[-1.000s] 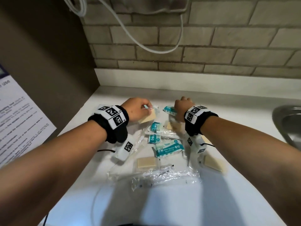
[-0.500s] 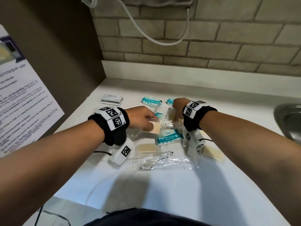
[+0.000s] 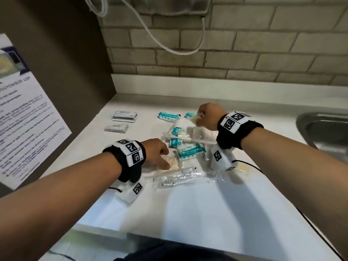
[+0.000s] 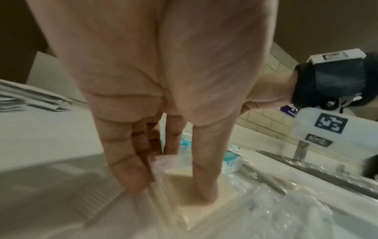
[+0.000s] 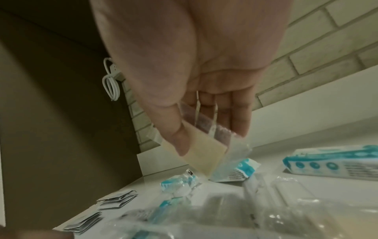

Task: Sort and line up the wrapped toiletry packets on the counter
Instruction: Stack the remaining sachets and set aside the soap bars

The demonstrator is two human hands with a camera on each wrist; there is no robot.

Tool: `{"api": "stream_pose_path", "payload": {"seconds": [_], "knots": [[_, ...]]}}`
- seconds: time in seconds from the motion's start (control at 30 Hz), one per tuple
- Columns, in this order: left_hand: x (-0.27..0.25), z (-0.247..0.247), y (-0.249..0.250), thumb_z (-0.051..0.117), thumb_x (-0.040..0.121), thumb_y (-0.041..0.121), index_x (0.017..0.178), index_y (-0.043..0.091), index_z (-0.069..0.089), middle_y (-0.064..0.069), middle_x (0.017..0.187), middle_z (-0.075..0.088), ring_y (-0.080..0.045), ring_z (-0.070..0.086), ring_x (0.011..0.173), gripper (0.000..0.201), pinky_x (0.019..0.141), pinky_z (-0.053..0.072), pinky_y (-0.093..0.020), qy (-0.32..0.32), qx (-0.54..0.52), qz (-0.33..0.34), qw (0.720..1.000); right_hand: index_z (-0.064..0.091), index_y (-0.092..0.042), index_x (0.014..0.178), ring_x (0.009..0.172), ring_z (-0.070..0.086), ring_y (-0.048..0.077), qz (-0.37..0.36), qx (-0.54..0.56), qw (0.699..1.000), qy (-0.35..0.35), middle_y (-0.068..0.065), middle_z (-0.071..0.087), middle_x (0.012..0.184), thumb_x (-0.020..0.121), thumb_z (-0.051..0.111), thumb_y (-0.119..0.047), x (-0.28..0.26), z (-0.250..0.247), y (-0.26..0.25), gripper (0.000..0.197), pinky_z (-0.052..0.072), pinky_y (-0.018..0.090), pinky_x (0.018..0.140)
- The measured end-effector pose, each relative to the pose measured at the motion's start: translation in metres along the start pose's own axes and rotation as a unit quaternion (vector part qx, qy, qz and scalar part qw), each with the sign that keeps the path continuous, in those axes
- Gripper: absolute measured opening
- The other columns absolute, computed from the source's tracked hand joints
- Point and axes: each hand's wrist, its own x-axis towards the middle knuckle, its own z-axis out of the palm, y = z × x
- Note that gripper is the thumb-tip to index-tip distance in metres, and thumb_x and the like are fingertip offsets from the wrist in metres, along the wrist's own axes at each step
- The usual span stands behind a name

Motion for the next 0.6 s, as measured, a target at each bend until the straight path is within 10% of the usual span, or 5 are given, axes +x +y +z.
{"api": "stream_pose_path", "payload": {"seconds": [0.33, 0.6], "knots": [[0.005, -0.013, 0.026, 0.077, 0.078, 0.033, 0.091, 0.016, 0.063, -0.001, 0.085, 0.060, -0.019, 0.052, 0.074, 0.026, 0.068, 0.040, -0.028, -0.029, 0.092, 0.044, 0.994, 0.062, -0.009, 0.108, 0.086, 0.050, 0.022, 0.011, -0.028, 0.997, -0.072, 0.004, 0.056, 0.099, 0.088, 0.059, -0.017, -0.050, 0.004, 0.017, 0.022, 0.036, 0.026, 0.072], [0.015, -0.038, 0.047, 0.072, 0.084, 0.031, 0.092, 0.023, 0.056, 0.002, 0.096, 0.062, -0.019, 0.057, 0.086, 0.020, 0.075, 0.045, -0.032, 0.101, -0.059, 0.155, 0.981, 0.059, -0.016, 0.081, 0.080, 0.059, 0.022, 0.122, -0.175, 0.963, -0.168, 0.001, 0.065, 0.093, 0.081, 0.061, -0.033, -0.060, 0.023, 0.074, 0.017, 0.048, 0.027, 0.075]]}}
